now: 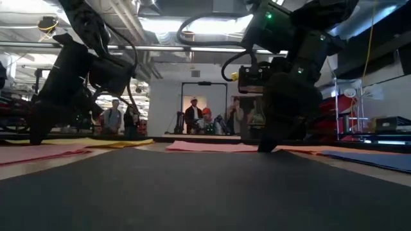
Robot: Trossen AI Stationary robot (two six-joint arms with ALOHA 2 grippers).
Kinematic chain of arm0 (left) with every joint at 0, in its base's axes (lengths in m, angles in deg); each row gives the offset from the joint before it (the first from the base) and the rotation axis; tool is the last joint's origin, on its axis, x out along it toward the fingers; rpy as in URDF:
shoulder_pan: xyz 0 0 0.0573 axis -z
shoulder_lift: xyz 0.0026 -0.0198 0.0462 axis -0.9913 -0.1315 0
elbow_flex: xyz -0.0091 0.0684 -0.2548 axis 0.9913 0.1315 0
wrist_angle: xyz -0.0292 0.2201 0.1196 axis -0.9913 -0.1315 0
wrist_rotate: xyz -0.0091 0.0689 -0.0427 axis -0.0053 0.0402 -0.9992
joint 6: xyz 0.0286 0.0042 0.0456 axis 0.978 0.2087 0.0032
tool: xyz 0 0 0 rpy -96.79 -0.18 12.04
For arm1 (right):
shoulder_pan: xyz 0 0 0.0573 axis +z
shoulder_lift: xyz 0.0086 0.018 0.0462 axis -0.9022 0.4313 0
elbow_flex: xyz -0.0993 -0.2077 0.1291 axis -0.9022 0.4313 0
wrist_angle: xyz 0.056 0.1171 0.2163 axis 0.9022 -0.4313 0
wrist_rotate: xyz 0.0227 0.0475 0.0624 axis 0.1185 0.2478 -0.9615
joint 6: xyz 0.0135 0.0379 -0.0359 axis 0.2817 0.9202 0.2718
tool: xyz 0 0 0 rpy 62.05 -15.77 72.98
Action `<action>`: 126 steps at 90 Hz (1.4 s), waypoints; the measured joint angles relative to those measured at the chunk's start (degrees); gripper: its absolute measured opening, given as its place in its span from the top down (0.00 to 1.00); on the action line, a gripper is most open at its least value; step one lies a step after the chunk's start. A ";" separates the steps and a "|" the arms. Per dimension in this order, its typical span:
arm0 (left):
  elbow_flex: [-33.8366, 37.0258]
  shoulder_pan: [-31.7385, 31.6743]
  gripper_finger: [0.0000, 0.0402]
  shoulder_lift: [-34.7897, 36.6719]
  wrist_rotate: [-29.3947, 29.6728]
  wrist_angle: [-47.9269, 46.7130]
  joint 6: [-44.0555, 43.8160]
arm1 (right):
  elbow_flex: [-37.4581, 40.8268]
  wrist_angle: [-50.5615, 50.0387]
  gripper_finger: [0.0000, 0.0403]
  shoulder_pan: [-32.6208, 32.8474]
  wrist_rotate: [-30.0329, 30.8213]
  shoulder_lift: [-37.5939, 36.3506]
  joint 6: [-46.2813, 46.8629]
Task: Organize paper
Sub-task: Stack the yellow paper on the top of the yellow paper
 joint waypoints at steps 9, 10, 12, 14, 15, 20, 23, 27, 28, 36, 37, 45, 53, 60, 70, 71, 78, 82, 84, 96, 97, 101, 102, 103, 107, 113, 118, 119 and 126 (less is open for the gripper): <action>0.02 0.00 1.00 0.00 0.32 -0.01 -0.12 | -0.02 0.00 1.00 0.00 0.02 0.00 0.00; 0.02 0.00 1.00 0.00 0.34 0.00 -0.12 | 0.00 0.02 1.00 0.00 0.02 0.00 0.00; 0.02 0.00 1.00 0.00 0.34 0.03 -0.12 | -0.02 0.00 1.00 0.00 0.02 0.00 -0.02; 0.02 0.00 1.00 0.00 0.34 0.05 -0.12 | -0.02 0.02 1.00 0.00 0.02 0.00 0.00; 0.02 0.00 1.00 0.00 0.34 0.07 -0.12 | -0.02 0.02 1.00 0.00 0.02 0.00 0.00; -0.16 0.00 1.00 0.00 0.28 0.07 -0.05 | -0.02 0.02 1.00 0.00 0.00 0.00 0.00; -0.41 0.00 1.00 0.00 0.25 0.07 0.11 | 0.00 0.02 1.00 0.00 0.02 0.00 0.00; -0.83 0.19 1.00 -0.02 0.23 0.11 0.12 | -0.01 0.02 1.00 0.00 0.01 0.00 0.00; -0.98 0.29 1.00 -0.02 0.27 0.14 0.12 | -0.02 0.02 1.00 0.00 0.00 0.00 0.00; -2.82 1.18 1.00 -0.04 0.45 0.04 0.67 | -0.01 0.02 1.00 0.00 0.02 0.00 0.00; -3.07 1.34 1.00 -0.04 0.45 -0.13 0.74 | -0.02 0.02 1.00 0.00 0.02 0.00 0.00; -4.90 2.43 1.00 0.01 0.31 -0.64 1.00 | -0.01 0.00 1.00 0.00 0.00 0.00 0.00; -6.69 3.55 1.00 1.03 0.15 -0.56 1.00 | 0.00 0.01 1.00 0.00 0.02 0.00 0.00; -8.09 4.56 1.00 2.22 -0.01 -0.42 1.38 | 0.00 0.02 1.00 0.00 0.00 0.00 0.00; -9.69 6.09 1.00 4.51 -0.03 3.04 3.10 | 0.00 -0.02 1.00 0.00 0.00 0.00 -0.02; -9.75 6.31 1.00 4.78 -0.04 3.82 3.58 | 0.00 -0.02 1.00 0.00 0.00 0.00 -0.04; -9.84 8.27 1.00 5.86 -0.94 9.32 8.21 | 0.00 0.04 1.00 0.00 0.00 0.00 -0.33; -9.84 9.34 1.00 6.12 -2.63 11.90 11.27 | 0.00 0.04 1.00 0.00 -0.15 0.00 -0.34; -9.84 9.82 1.00 6.12 -3.63 13.05 12.74 | 0.00 0.11 1.00 0.00 -0.24 0.00 -0.35; -9.84 12.04 1.00 5.99 -8.40 18.59 21.70 | 0.00 0.09 1.00 0.00 -0.62 0.00 -0.40; -9.84 12.19 1.00 5.99 -8.58 19.04 22.37 | 0.00 0.09 1.00 0.00 -0.64 0.00 -0.41; -9.84 12.66 1.00 5.95 -9.45 20.52 24.44 | 0.00 0.11 1.00 0.00 -0.88 0.00 -0.51; -9.84 12.76 1.00 5.95 -9.71 20.81 24.80 | 0.00 0.11 1.00 0.00 -0.97 0.00 -0.56; -9.84 12.82 1.00 5.95 -10.05 21.13 25.36 | 0.00 0.11 1.00 0.00 -1.07 0.00 -0.58; -9.84 13.07 0.99 5.95 -11.33 22.72 27.02 | 0.00 0.19 1.00 -0.03 -1.44 0.00 -0.62; -9.84 13.18 0.97 5.95 -14.23 25.03 28.13 | 0.00 0.42 0.98 -0.04 -1.80 0.00 -0.78; -9.84 13.48 0.95 5.95 -16.97 25.97 28.60 | 0.03 0.86 0.96 -0.04 -2.31 0.01 -0.83; -9.84 13.57 0.95 5.95 -17.34 26.02 28.78 | 0.04 0.91 0.95 -0.04 -2.41 0.02 -0.83; -9.75 14.41 0.91 5.95 -18.66 25.10 30.01 | 0.04 1.19 0.92 -0.04 -2.89 0.02 -0.84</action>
